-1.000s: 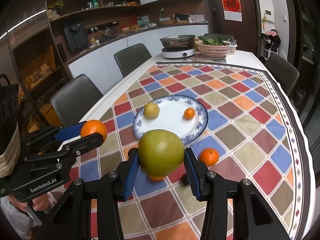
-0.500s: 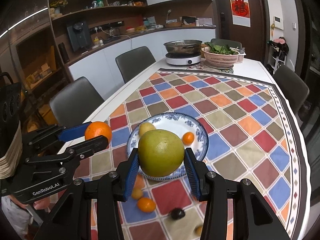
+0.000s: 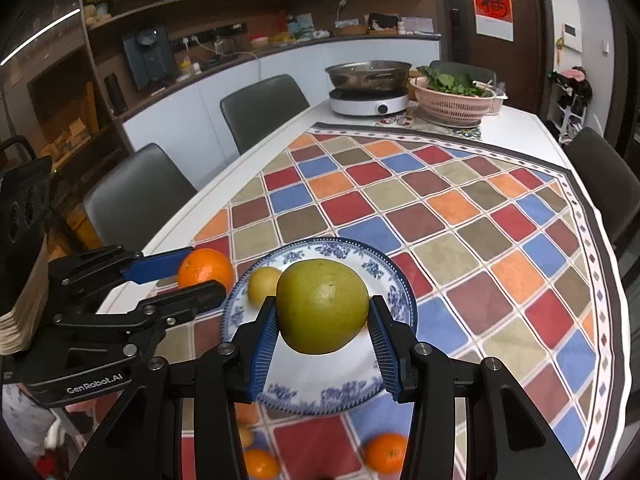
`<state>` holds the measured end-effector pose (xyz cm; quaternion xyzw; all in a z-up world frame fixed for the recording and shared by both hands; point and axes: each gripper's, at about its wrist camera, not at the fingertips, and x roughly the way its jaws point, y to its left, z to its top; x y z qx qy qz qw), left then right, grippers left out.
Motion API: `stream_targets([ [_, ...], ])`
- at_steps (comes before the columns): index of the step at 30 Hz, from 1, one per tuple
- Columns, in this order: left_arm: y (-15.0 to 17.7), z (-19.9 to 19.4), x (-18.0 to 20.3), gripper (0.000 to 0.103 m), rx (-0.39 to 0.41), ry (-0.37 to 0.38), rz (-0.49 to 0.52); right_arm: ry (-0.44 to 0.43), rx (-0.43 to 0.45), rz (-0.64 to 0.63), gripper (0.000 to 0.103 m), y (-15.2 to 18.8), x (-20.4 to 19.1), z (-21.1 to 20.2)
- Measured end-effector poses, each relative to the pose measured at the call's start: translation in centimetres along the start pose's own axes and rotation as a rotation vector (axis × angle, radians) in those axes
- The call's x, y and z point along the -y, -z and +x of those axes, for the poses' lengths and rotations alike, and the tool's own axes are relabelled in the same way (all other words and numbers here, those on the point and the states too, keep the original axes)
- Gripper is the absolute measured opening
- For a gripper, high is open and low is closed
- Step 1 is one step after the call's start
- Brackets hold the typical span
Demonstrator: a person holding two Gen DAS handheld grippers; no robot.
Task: Organize fruits
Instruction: 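Lift and carry the orange and green pomelo with both grippers over the plate, then lower both fruits onto the plate and open both grippers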
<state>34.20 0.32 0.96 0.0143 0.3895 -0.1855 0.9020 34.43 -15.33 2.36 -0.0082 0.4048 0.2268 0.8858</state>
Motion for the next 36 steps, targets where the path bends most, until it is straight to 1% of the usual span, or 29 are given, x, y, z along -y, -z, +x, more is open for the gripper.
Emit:
stream_targets([
  [6, -0.8, 3.2, -1.7, 0.04, -0.051, 0.012, -0.017, -0.01, -0.04, -0.024, 0.046, -1.2, 0.5, 3.5],
  [11, -1.4, 5.5, -2.8, 0.04, -0.08, 0.014, -0.026, -0.047, -0.087, -0.012, 0.046, -1.8, 1.5, 6.5],
  [20, -1.4, 9.2, -4.6, 0.04, -0.16, 0.001, -0.077, -0.043, -0.151, -0.008, 0.046, -1.9, 2.4, 10.6],
  [29, -1.6, 11.6, -5.1, 0.04, -0.214, -0.02, -0.092, -0.023, -0.198, -0.005, 0.046, -1.3, 2.6, 13.0],
  [32, -1.5, 11.7, -5.3, 0.04, -0.215, -0.017, -0.104, -0.021, -0.196, -0.003, 0.046, -1.2, 2.7, 13.1],
  [34, -1.6, 11.5, -5.4, 0.044, -0.212, -0.012, -0.108, -0.02, -0.196, 0.003, 0.046, -1.3, 2.8, 13.2],
  [36, -1.6, 10.9, -5.3, 0.046, -0.196, -0.021, -0.093, -0.018, -0.193, 0.011, 0.046, -1.3, 2.9, 13.2],
])
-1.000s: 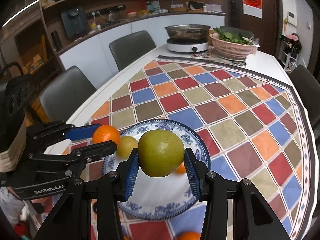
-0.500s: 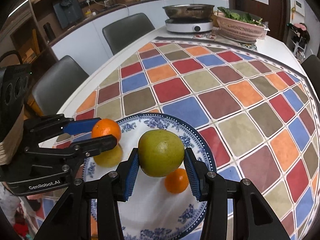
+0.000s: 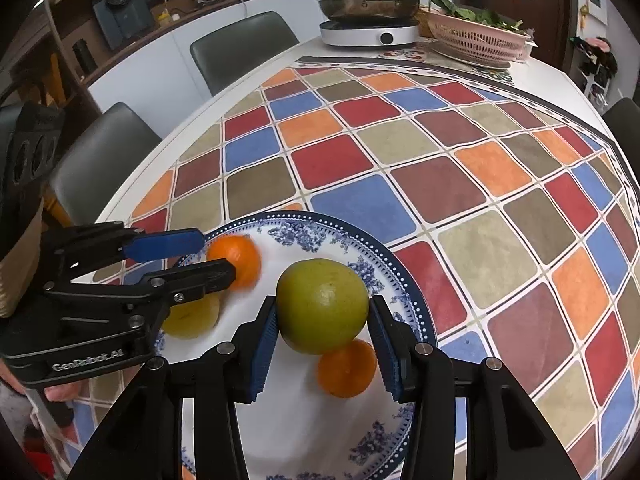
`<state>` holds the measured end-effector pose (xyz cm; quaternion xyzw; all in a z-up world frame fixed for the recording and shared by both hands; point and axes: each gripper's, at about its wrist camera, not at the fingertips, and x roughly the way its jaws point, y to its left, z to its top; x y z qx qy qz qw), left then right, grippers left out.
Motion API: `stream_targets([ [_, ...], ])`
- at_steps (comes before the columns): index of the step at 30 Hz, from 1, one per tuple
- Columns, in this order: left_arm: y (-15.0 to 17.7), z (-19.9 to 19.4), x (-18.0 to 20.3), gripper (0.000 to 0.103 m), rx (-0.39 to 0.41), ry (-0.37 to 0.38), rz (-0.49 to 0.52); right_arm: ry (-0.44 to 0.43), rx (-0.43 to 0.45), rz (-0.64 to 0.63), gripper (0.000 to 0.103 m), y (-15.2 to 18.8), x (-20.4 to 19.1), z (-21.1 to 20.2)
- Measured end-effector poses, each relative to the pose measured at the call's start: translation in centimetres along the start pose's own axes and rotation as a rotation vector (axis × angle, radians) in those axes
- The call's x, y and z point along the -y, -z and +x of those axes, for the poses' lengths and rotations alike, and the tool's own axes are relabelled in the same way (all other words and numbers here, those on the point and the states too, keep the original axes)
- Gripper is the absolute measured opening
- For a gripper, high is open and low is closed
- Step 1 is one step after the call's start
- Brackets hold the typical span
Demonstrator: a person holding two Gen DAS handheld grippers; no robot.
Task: Organize fruits
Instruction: 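Lower both fruits onto the plate and open both grippers, then withdraw both open grippers from the plate toward the remaining fruit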
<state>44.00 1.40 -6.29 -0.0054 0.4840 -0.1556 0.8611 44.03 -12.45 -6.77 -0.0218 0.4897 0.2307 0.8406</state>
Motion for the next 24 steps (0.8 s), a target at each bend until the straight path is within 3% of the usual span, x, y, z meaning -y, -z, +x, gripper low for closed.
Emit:
stream_targets([
  [10, 1.1, -4.0, 0.9, 0.049, 0.076, -0.055, 0.006, -0.001, 0.032, 0.009, 0.047, 0.6, -0.4, -1.7],
  [24, 4.8, -13.4, 5.3, 0.055, 0.26, -0.036, 0.058, 0.071, 0.233, 0.006, 0.047, 3.6, -2.5, -11.6],
])
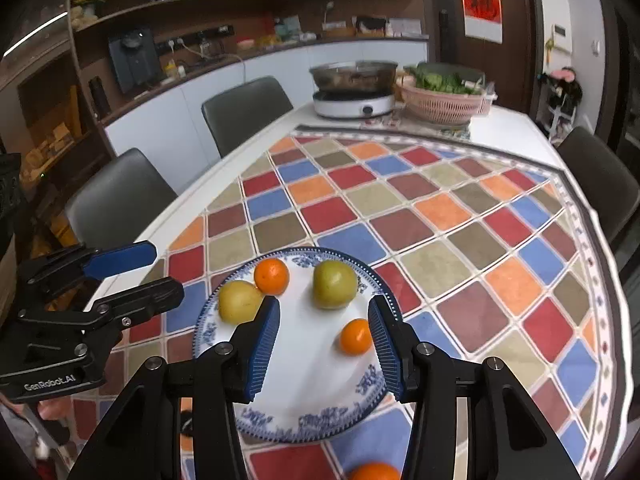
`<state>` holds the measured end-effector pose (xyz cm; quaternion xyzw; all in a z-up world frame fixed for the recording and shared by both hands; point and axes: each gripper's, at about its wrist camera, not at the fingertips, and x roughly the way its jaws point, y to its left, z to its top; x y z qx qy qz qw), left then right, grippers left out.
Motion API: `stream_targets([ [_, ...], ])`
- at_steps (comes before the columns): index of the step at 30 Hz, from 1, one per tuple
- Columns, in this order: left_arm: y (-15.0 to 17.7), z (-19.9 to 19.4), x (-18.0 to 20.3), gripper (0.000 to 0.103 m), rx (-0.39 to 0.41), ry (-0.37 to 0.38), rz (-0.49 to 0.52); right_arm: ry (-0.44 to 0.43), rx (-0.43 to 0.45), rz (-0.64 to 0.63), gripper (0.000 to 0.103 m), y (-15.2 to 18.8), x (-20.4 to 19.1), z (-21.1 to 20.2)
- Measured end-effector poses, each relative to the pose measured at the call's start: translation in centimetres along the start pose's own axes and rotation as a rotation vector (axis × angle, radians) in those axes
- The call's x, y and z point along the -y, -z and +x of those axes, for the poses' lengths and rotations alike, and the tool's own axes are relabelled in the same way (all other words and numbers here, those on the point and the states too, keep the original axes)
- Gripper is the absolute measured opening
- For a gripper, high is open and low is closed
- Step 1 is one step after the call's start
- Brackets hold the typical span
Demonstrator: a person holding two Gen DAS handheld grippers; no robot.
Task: Organize fruits
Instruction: 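Withdraw both open grippers from the plate toward the remaining fruit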
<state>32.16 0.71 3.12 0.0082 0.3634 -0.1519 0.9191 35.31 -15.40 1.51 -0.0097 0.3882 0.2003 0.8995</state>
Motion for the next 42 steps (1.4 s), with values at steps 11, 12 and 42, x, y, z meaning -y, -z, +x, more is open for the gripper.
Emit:
stream_targets([
  [11, 2.0, -6.4, 3.0, 0.062, 0.095, -0.003, 0.032, 0.035, 0.118, -0.039, 0.057, 2.2, -2.4, -7.9],
  [12, 2.4, -7.0, 3.3, 0.062, 0.103, -0.002, 0.036, 0.04, 0.125, -0.04, 0.057, 2.5, -2.5, -8.4],
  [42, 11.4, -10.2, 7.7, 0.074, 0.145, -0.03, -0.004, 0.211, 0.182, 0.037, 0.066, 13.0, -2.0, -15.4],
])
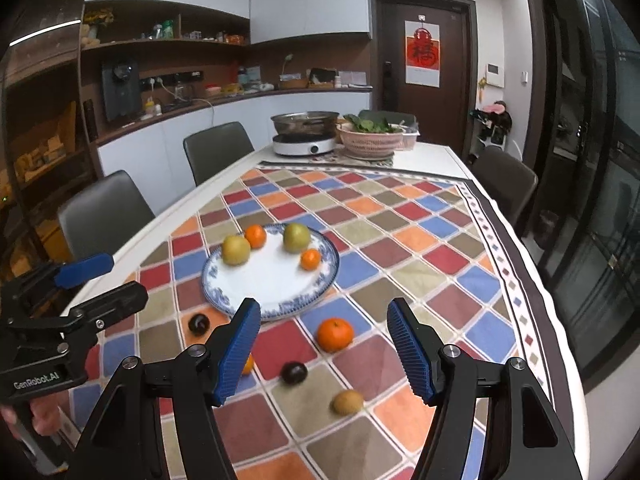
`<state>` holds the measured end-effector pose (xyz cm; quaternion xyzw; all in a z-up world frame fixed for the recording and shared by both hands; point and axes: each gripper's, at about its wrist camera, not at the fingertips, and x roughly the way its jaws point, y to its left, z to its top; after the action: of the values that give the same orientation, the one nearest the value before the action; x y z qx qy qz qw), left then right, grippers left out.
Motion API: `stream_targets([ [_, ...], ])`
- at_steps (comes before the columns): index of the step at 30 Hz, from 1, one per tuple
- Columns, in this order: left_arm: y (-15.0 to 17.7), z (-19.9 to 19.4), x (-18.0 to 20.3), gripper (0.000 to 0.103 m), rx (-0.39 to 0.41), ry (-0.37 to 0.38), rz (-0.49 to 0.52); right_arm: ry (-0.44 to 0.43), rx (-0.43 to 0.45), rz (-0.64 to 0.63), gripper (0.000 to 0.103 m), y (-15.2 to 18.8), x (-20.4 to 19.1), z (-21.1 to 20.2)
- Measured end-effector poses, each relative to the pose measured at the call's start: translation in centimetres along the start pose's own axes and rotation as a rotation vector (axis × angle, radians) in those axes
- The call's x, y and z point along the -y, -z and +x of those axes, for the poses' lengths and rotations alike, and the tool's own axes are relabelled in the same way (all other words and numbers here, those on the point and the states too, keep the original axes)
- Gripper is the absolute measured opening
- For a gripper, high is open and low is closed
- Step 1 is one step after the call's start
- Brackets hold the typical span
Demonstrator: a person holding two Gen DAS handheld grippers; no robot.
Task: Organize fruits
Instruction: 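Withdraw both open grippers from the plate toward the remaining fruit, then grasp a mandarin with the left gripper while the right grasps a tan round fruit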
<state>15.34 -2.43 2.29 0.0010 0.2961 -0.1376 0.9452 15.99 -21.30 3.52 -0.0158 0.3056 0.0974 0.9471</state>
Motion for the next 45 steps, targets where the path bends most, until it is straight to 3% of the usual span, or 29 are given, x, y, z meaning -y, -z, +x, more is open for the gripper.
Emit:
stream_targets([
  [10, 3.5, 2.2, 0.3, 0.074, -0.077, 0.014, -0.006, 0.059, -0.038, -0.001, 0.066, 3.0, 0.8, 0.7],
  [21, 5.4, 4.6, 0.8, 0.074, -0.11, 0.042, 0.028, 0.045, -0.127, 0.05, 0.066, 6.2, 1.7, 2.9],
  [30, 6.3, 7.1, 1.1, 0.06, -0.164, 0.067, 0.084, 0.034, -0.195, 0.096, 0.066, 7.6, 2.7, 5.3],
  [36, 6.6, 8.8, 1.1, 0.05, -0.208, 0.098, 0.07, 0.016, -0.218, 0.113, 0.066, 8.0, 2.8, 6.2],
  [45, 7.0, 10.3, 1.2, 0.047, -0.249, 0.083, 0.077, 0.013, -0.235, 0.127, 0.066, 8.5, 3.2, 7.1],
])
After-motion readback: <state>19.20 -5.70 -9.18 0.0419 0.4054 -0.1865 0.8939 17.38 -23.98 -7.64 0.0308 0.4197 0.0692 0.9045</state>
